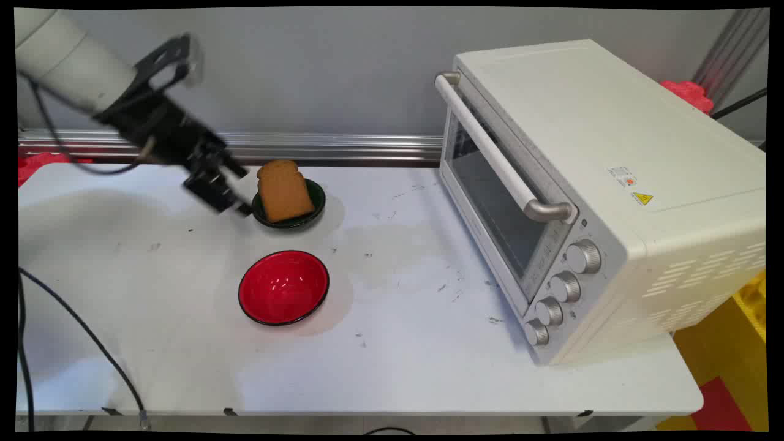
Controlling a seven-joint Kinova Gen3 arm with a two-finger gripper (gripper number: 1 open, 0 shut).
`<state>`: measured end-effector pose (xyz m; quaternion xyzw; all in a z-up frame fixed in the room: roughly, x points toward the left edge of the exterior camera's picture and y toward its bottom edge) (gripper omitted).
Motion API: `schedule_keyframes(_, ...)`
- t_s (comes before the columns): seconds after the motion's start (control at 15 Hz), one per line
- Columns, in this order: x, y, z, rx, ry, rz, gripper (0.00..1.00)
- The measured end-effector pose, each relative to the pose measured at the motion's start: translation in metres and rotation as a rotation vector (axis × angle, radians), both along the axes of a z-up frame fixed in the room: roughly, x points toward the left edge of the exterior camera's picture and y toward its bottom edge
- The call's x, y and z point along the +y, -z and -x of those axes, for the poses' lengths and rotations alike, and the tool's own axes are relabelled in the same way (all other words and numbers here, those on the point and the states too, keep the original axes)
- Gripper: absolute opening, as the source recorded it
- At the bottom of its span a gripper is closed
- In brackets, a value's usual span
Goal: Open the oven
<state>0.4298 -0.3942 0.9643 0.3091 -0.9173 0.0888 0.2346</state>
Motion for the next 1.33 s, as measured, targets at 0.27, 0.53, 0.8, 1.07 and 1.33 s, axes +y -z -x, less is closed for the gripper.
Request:
schedule_keyframes(0.27, -0.023, -0.03, 0.03, 0.127, -0.016, 0.061, 1.0)
schedule_keyframes(0.53, -0.046, -0.054, 0.059, 0.244, -0.017, 0.117, 1.0)
schedule_keyframes(0.8, -0.063, -0.067, 0.081, 0.321, -0.001, 0.155, 1.0)
schedule_keyframes(1.07, -0.075, -0.072, 0.094, 0.345, 0.017, 0.175, 1.0)
schedule_keyframes(1.33, -0.085, -0.072, 0.104, 0.341, 0.047, 0.183, 1.0)
